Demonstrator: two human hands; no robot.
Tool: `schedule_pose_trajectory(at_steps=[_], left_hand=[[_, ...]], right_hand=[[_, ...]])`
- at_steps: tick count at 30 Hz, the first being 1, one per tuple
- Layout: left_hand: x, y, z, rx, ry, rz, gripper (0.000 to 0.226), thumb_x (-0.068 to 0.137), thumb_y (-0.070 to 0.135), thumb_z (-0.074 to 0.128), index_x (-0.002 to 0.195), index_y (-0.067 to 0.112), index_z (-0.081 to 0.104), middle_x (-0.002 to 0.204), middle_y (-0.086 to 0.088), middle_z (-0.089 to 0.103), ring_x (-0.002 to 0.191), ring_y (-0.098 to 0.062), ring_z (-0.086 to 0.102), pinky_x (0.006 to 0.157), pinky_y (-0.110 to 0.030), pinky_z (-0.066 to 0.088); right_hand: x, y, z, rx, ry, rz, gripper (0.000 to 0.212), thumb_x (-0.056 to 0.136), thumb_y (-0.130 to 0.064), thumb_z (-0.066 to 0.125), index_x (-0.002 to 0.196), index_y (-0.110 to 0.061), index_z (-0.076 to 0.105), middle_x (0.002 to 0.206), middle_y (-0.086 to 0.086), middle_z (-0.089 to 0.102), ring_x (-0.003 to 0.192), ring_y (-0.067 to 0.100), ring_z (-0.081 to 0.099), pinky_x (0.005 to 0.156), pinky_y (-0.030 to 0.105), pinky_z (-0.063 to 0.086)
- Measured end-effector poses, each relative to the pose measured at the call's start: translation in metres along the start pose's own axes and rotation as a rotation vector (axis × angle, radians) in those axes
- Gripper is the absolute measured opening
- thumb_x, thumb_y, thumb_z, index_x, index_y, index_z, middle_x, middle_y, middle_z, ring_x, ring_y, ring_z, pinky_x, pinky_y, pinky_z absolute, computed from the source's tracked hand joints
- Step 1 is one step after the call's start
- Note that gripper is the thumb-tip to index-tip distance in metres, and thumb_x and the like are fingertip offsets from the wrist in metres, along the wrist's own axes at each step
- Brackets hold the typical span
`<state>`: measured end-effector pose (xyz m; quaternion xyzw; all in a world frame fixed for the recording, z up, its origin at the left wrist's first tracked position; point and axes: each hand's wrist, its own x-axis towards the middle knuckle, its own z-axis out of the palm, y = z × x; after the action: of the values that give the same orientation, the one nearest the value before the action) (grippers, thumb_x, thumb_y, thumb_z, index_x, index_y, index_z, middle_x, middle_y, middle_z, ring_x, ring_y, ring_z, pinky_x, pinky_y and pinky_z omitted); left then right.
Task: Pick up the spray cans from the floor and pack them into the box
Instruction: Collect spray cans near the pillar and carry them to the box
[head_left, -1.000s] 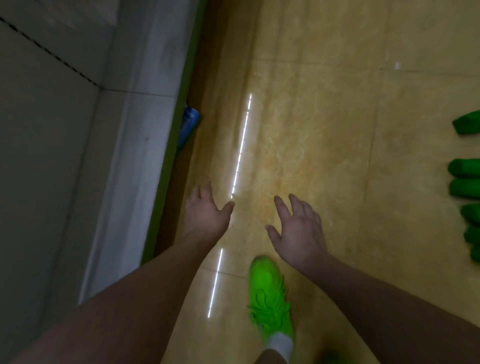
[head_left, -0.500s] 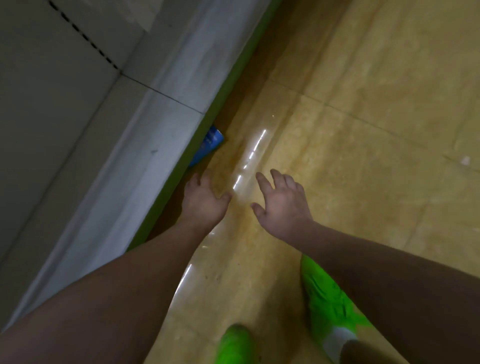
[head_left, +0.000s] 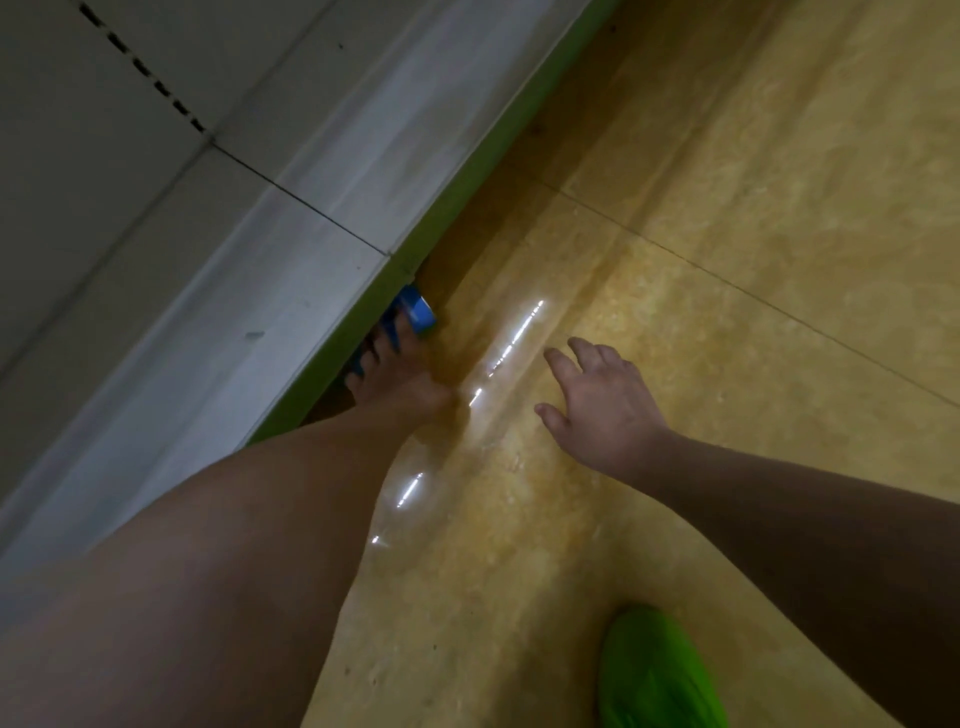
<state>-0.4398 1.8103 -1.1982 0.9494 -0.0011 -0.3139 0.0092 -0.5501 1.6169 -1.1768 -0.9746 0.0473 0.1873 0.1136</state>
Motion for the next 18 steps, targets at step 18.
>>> schedule_pose_trajectory(at_steps=[18], left_hand=[[-0.051,-0.048,0.036,-0.012,-0.071,0.06,0.112,0.062,0.05,0.08,0.153,0.032,0.017,0.14,-0.013,0.05,0.135,-0.039,0.045,0.112,-0.056,0.028]], right_hand=[[-0.073,-0.029,0.035,0.123,-0.134,0.067,0.061,0.093,-0.047,0.053,0.143,-0.014,0.041,0.146,0.015,0.041,0.131,0.032,0.039,0.104,0.044,0.039]])
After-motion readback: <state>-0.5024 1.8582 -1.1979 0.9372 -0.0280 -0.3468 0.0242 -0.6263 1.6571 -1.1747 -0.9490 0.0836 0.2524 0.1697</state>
